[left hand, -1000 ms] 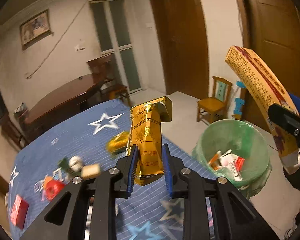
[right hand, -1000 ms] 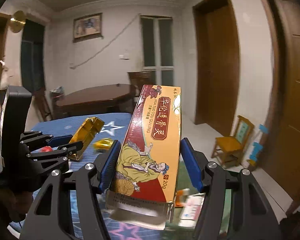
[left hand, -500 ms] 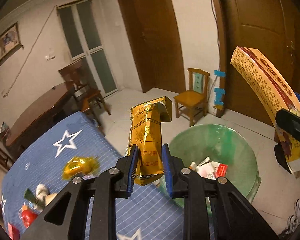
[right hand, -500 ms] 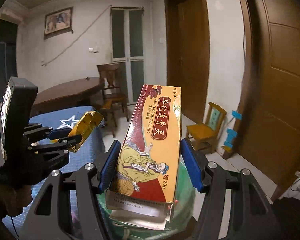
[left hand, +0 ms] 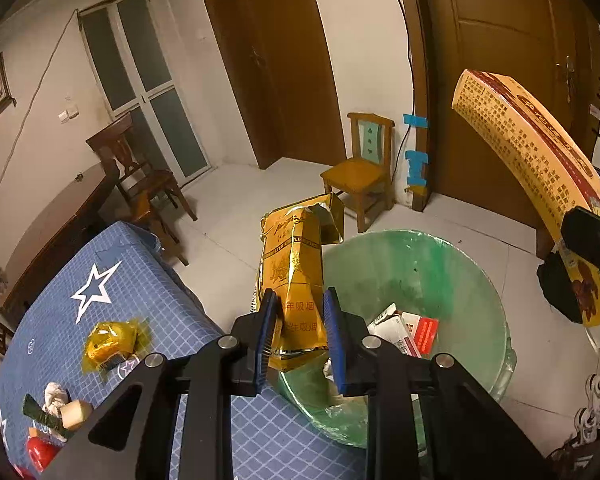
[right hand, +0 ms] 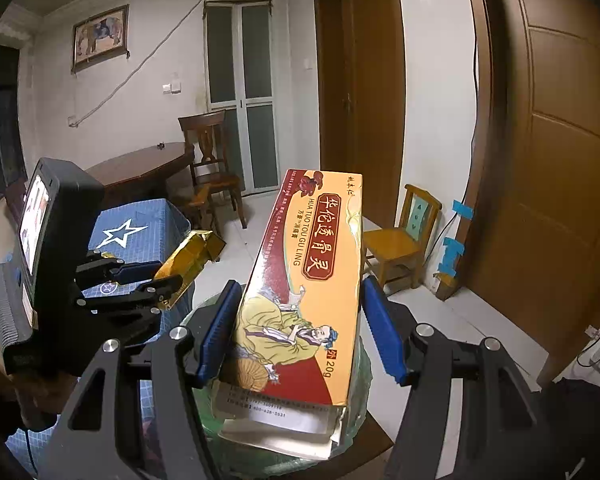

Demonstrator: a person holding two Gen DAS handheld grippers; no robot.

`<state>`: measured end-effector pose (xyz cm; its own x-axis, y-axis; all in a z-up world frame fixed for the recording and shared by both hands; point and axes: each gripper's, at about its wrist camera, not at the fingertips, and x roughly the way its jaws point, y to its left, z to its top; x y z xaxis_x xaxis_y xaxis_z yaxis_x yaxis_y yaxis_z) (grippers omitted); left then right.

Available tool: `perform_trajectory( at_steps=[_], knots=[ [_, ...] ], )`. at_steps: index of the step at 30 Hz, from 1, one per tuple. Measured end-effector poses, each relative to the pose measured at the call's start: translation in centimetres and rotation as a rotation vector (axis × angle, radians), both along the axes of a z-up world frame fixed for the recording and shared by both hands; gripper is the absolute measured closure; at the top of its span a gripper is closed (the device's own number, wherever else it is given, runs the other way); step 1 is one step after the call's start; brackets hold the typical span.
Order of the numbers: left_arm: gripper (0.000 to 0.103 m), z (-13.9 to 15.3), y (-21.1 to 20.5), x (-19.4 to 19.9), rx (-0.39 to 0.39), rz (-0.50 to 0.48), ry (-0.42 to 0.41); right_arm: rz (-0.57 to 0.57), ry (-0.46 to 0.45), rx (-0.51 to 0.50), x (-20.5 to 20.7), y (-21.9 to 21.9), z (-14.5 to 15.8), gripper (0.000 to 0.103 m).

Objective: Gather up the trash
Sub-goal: 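Carry both items over the green bin and open both tools to drop them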

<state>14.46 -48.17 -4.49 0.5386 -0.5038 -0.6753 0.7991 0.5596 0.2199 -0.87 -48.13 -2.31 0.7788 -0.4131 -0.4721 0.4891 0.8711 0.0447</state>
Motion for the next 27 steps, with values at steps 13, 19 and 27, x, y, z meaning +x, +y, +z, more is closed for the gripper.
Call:
perform_trajectory(
  at_steps=[13, 19, 27],
  knots=[
    [0.077, -0.8, 0.5, 1.1, 0.013, -0.013, 0.015, 0.021, 0.019, 0.026, 0.9, -1.0, -0.1, 0.043],
    [0.077, -1.3, 0.4, 1.4, 0.021, -0.01, 0.02, 0.033, 0.017, 0.053, 1.4, -1.5, -0.5, 0.043],
    [0.076, -1.9, -0.3, 2.1, 0.028, -0.01, 0.047, 0.052, 0.022, 0.087, 2.3, -2.8, -1.1, 0.043]
  ],
)
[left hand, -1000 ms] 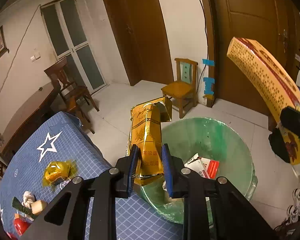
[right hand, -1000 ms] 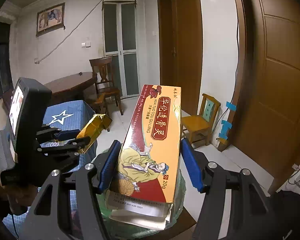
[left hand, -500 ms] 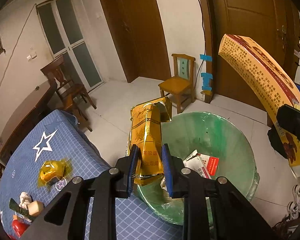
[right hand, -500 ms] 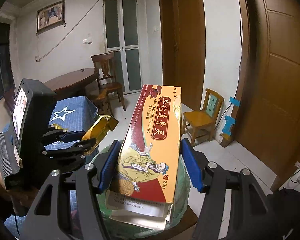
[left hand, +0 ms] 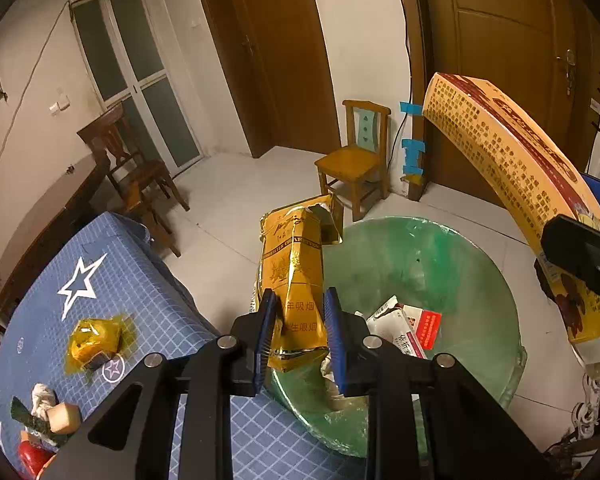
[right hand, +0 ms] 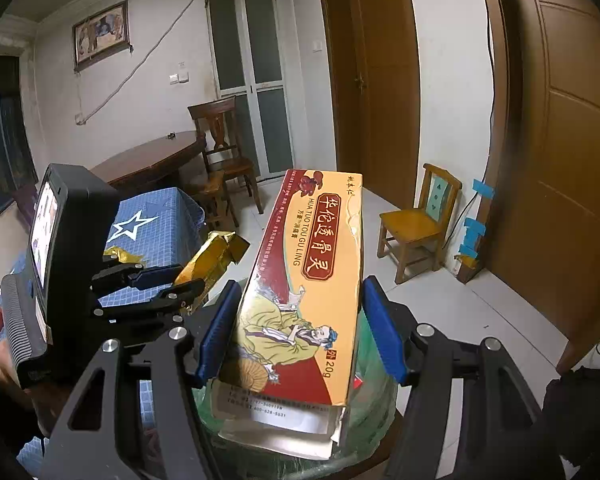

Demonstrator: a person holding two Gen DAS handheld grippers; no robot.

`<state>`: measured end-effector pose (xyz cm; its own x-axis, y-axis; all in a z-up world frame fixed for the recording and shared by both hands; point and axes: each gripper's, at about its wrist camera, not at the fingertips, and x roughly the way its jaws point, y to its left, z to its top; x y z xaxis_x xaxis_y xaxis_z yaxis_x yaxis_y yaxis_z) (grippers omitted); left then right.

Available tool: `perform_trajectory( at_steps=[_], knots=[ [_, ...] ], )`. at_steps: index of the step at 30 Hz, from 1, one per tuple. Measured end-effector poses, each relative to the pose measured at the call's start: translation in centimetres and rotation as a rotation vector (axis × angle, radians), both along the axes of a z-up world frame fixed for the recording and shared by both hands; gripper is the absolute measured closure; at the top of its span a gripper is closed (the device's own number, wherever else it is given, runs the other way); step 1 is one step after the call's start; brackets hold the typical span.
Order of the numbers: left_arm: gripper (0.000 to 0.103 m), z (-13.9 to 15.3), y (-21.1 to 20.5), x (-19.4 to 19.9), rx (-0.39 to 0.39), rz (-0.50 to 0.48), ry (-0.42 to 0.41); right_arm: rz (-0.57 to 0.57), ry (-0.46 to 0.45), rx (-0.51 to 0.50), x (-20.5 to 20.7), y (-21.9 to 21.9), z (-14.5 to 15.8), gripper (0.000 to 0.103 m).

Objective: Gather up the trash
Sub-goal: 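Carry both items over the green bin and open both tools to drop them, then move both tools back over the table toward the white round lid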

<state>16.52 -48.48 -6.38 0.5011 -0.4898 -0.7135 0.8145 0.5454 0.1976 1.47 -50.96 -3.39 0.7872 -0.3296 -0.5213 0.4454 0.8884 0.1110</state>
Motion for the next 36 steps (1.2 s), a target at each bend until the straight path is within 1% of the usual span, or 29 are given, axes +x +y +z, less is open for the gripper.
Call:
perform_trajectory(
  at_steps=[3, 4, 6, 12, 15, 18, 21, 23, 28, 32, 35, 36],
  knots=[
    [0.074, -0.1, -0.3, 0.5, -0.003, -0.023, 0.037, 0.034, 0.023, 0.027, 1.1, -0.8, -0.6, 0.04],
    [0.063, -0.3, -0.5, 0.7, 0.005, -0.027, 0.045, 0.007, 0.025, 0.033, 1.2, -1.2, -0.8, 0.037],
    [0.049, -0.4, -0.4, 1.0, 0.011, -0.013, 0.041, -0.004, 0.014, 0.063, 1.4, -1.9, -1.1, 0.037],
    [0.049, 0.2, 1.0, 1.1, -0.016, -0.016, 0.046, -0.014, -0.005, 0.067, 0.7, -1.7, -1.3, 0.037],
    [0.049, 0.8, 2.3, 1.0, -0.038, 0.006, 0.045, -0.007, -0.019, 0.069, 0.6, -1.2, -1.2, 0.037],
    [0.043, 1.8, 4.4, 0.9, -0.082, 0.038, 0.042, 0.007, -0.033, 0.067, 0.6, -0.2, -1.1, 0.037],
    [0.04, 3.0, 6.4, 0.6, -0.122, 0.071, 0.044, 0.029, -0.048, 0.041, 0.8, 1.2, -0.8, 0.037],
    [0.04, 4.0, 8.3, 0.4, -0.155, 0.1, 0.04, 0.051, -0.069, 0.016, 1.0, 2.6, -0.3, 0.037],
    [0.035, 6.6, 14.2, -0.3, -0.233, 0.166, -0.008, 0.097, -0.12, -0.065, 1.6, 6.6, 0.6, 0.037],
    [0.031, 8.0, 20.7, -0.9, -0.268, 0.243, -0.074, 0.169, -0.15, -0.105, 2.3, 9.9, 0.9, 0.037],
    [0.03, 8.2, 26.2, -0.6, -0.27, 0.313, -0.083, 0.243, -0.149, -0.128, 3.3, 12.5, 0.7, 0.037],
    [0.03, 8.2, 28.9, -0.2, -0.269, 0.358, -0.082, 0.283, -0.145, -0.125, 3.9, 13.5, 0.5, 0.037]
  ],
)
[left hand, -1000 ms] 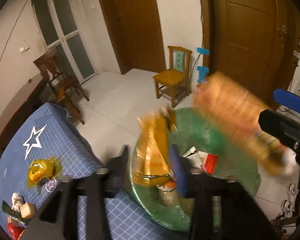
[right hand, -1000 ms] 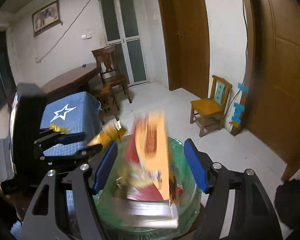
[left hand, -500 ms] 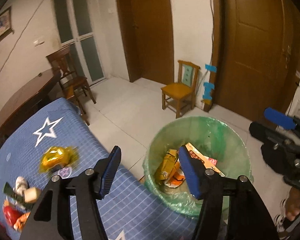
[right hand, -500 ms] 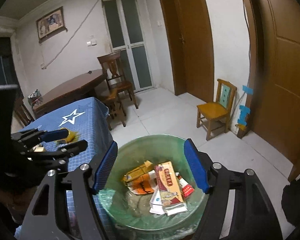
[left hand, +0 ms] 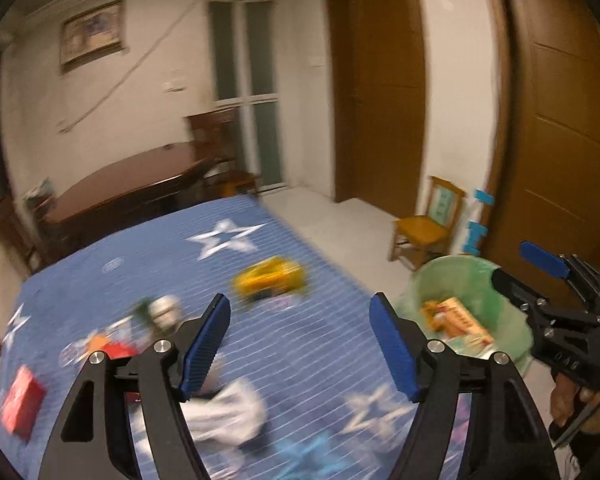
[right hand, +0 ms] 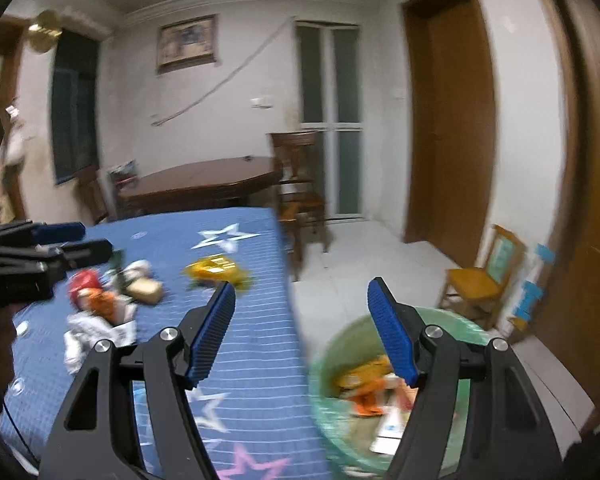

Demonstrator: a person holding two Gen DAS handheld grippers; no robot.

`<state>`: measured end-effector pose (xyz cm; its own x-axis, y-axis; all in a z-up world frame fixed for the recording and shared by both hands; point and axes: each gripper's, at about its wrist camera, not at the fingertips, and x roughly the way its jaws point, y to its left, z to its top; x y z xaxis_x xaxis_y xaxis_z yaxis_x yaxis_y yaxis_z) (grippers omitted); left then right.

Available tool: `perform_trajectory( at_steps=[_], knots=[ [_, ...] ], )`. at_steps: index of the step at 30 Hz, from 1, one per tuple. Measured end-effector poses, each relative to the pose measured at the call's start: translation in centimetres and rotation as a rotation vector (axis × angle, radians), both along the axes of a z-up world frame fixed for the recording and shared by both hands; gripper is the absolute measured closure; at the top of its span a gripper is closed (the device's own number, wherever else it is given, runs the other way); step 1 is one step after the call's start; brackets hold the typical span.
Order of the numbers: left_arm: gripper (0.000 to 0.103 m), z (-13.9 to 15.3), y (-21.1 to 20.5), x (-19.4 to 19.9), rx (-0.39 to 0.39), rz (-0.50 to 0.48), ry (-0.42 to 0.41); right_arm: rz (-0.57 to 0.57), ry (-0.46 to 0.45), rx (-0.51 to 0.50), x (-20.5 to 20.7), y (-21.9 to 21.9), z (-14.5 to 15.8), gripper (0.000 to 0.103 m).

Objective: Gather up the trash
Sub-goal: 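Move both tools back over the table toward the white round lid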

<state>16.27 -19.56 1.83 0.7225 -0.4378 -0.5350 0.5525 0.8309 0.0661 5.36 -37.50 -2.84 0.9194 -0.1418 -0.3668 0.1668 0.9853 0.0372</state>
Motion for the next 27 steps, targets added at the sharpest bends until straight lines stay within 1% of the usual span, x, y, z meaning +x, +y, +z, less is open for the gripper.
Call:
perform_trajectory(
  at_steps=[3, 6, 7, 9, 10, 11, 13, 14, 15, 16, 18, 20, 23, 26, 27],
  knots=[
    [0.03, -0.2, 6.5, 1.1, -0.012, 0.101, 0.036, 0.107, 0.019, -0.017, 1.7, 2.7, -0.1, 0.037],
    [0.03, -0.8, 15.0, 2.5, -0.04, 0.223, 0.113, 0.231, 0.038, -0.04, 3.5, 5.6, -0.2, 0.037],
    [0.03, -1.1, 17.0, 2.7, -0.043, 0.255, 0.121, 0.27, 0.048, -0.045, 4.2, 6.4, -0.2, 0.037],
    [0.03, -1.9, 21.2, 2.9, -0.022, 0.326, 0.131, 0.351, 0.075, -0.073, 5.8, 8.3, -0.3, 0.036],
    [0.03, -2.7, 23.8, 3.0, -0.007, 0.375, 0.145, 0.386, 0.088, -0.093, 6.6, 9.0, -0.4, 0.033],
    [0.03, -3.2, 25.2, 3.1, -0.003, 0.39, 0.16, 0.44, 0.107, -0.118, 7.8, 9.8, -0.6, 0.032],
    [0.03, -5.0, 28.6, 3.4, -0.01, 0.405, 0.222, 0.517, 0.138, -0.14, 9.5, 10.8, -0.8, 0.03],
    [0.03, -6.0, 29.8, 3.2, -0.012, 0.421, 0.249, 0.563, 0.159, -0.145, 10.4, 11.4, -1.0, 0.029],
    [0.03, -7.0, 30.9, 3.4, -0.011, 0.42, 0.286, 0.621, 0.185, -0.149, 11.3, 11.8, -1.2, 0.027],
    [0.03, -7.9, 31.4, 3.5, -0.007, 0.412, 0.305, 0.678, 0.212, -0.162, 12.4, 12.6, -1.4, 0.026],
    [0.03, -9.4, 32.1, 3.9, 0.02, 0.414, 0.326, 0.767, 0.246, -0.201, 14.0, 13.9, -1.9, 0.025],
    [0.03, -10.5, 32.4, 4.2, 0.031, 0.411, 0.346, 0.857, 0.294, -0.216, 16.1, 15.1, -2.5, 0.025],
    [0.03, -11.6, 32.5, 4.9, 0.034, 0.396, 0.358, 0.94, 0.345, -0.215, 18.3, 16.2, -3.3, 0.025],
    [0.03, -12.8, 32.6, 5.7, 0.04, 0.401, 0.391, 0.983, 0.389, -0.2, 19.9, 16.8, -4.1, 0.026],
    [0.03, -13.2, 32.7, 5.9, 0.054, 0.412, 0.397, 0.994, 0.407, -0.189, 20.6, 17.1, -4.6, 0.028]
  ],
)
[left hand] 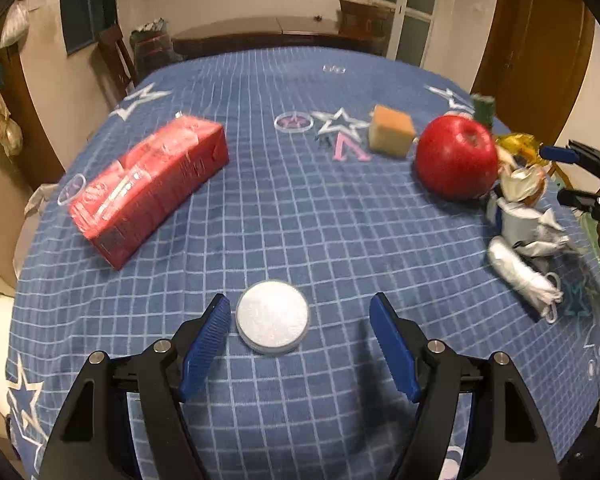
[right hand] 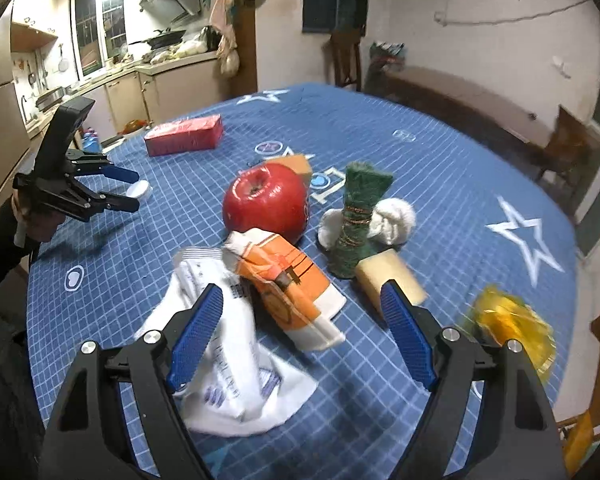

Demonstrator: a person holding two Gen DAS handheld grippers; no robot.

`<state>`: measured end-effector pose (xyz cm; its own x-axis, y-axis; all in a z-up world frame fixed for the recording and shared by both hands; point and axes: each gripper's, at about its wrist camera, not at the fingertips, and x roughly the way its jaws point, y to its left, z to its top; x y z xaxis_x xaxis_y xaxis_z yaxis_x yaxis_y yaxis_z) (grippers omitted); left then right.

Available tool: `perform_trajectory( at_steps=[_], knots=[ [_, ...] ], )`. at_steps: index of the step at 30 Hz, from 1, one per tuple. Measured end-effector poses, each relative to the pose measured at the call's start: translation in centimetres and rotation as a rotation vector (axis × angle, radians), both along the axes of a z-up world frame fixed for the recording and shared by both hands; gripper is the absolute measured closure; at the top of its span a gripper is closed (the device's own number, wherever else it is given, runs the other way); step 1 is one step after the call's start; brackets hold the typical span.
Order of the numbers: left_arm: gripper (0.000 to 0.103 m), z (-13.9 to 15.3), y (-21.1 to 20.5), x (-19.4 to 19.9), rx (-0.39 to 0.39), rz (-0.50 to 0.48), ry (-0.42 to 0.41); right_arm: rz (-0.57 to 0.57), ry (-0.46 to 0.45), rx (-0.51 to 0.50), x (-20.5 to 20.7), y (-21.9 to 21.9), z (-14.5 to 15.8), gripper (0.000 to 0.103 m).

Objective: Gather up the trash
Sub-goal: 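Move both tools back over the table toward the white round lid, then grasp the white round lid with the left tool while the right tool grasps the orange-white wrapper, then carry both items over the green bin and open both tools to drop them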

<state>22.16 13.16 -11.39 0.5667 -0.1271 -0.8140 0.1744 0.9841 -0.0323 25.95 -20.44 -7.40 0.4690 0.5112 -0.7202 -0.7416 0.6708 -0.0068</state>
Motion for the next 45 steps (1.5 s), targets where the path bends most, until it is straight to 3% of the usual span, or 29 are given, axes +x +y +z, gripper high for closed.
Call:
perform_trajectory(
  at_steps=[3, 7, 10, 12, 16, 24, 27, 30, 37, 45],
  knots=[
    [0.033, -0.8, -1.0, 1.1, 0.017, 0.01, -0.002, 0.005, 0.046, 0.014, 1.0, -0.1, -0.9, 0.041],
    [0.039, -0.8, -0.7, 1.4, 0.035, 0.029, -0.007, 0.028, 0.103, 0.036, 0.9, 0.2, -1.7, 0.068],
    [0.039, -0.6, -0.3, 1.3, 0.033, 0.039, -0.017, 0.035, 0.094, -0.014, 0.1, 0.7, -2.2, 0.089],
    [0.041, -0.6, -0.5, 1.1, 0.043, 0.038, -0.025, 0.021, 0.067, -0.027, -0.5, 0.9, -2.3, 0.095],
    [0.061, -0.5, -0.5, -0.1, 0.043, 0.036, -0.059, -0.012, 0.007, 0.022, -1.8, 0.8, -1.1, 0.097],
    [0.062, -0.4, -1.5, -2.4, 0.054, 0.026, -0.089, -0.06, -0.114, 0.078, -4.7, 0.4, 2.0, 0.097],
    [0.062, 1.4, -2.7, -3.7, 0.072, 0.015, -0.135, -0.1, -0.159, 0.123, -5.7, -0.5, 3.8, 0.097],
    [0.062, 3.7, -3.9, -4.3, 0.04, -0.001, -0.179, -0.154, -0.198, 0.188, -7.0, -1.9, 5.8, 0.097],
    [0.062, 8.8, -10.9, -5.0, 0.006, -0.117, -0.27, -0.258, -0.285, 0.302, -11.4, -3.8, 9.5, 0.097],
    [0.062, 10.8, -21.4, -5.3, -0.003, -0.284, -0.285, -0.446, -0.334, 0.334, -15.3, -7.2, 11.2, 0.098]
  ],
)
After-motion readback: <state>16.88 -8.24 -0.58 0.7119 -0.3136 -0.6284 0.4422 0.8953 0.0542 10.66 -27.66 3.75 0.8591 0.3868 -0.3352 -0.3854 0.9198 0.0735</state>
